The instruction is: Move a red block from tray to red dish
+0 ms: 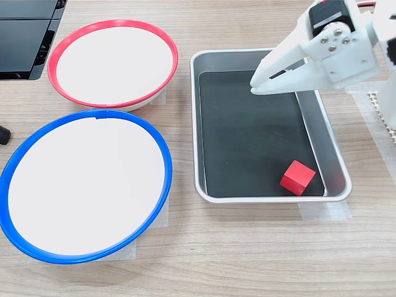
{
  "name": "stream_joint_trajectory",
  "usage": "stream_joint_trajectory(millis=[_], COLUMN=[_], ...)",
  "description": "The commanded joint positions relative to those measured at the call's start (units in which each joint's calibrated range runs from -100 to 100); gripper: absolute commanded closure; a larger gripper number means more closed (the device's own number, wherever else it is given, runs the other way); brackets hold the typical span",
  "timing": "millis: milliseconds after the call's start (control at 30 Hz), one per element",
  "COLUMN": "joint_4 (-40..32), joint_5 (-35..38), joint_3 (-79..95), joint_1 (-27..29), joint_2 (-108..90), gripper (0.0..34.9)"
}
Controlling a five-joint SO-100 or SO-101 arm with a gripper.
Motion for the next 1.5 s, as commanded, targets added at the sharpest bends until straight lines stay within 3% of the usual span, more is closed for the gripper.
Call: stream_joint_trajectory(millis=[0, 867, 1033, 1100, 1167, 1300, 1467], joint_4=[0.1, 0.1, -2.2, 1.4, 12.9, 25.0, 27.1], joint_5=[0.2, 0.3, 1.8, 1.6, -0.4, -5.1, -13.1], joint_3=[0.0, 0.0, -4.1, -15.8, -33.4, -48.9, -52.8], joint_1=[-0.3, -0.4, -4.2, -4.0, -6.5, -11.6, -18.3], joint_2=[-0.3, -0.3, 5.6, 16.8, 31.1, 45.7, 57.1], gripper=[34.6, 34.6, 34.7, 34.8, 34.8, 34.8, 34.8])
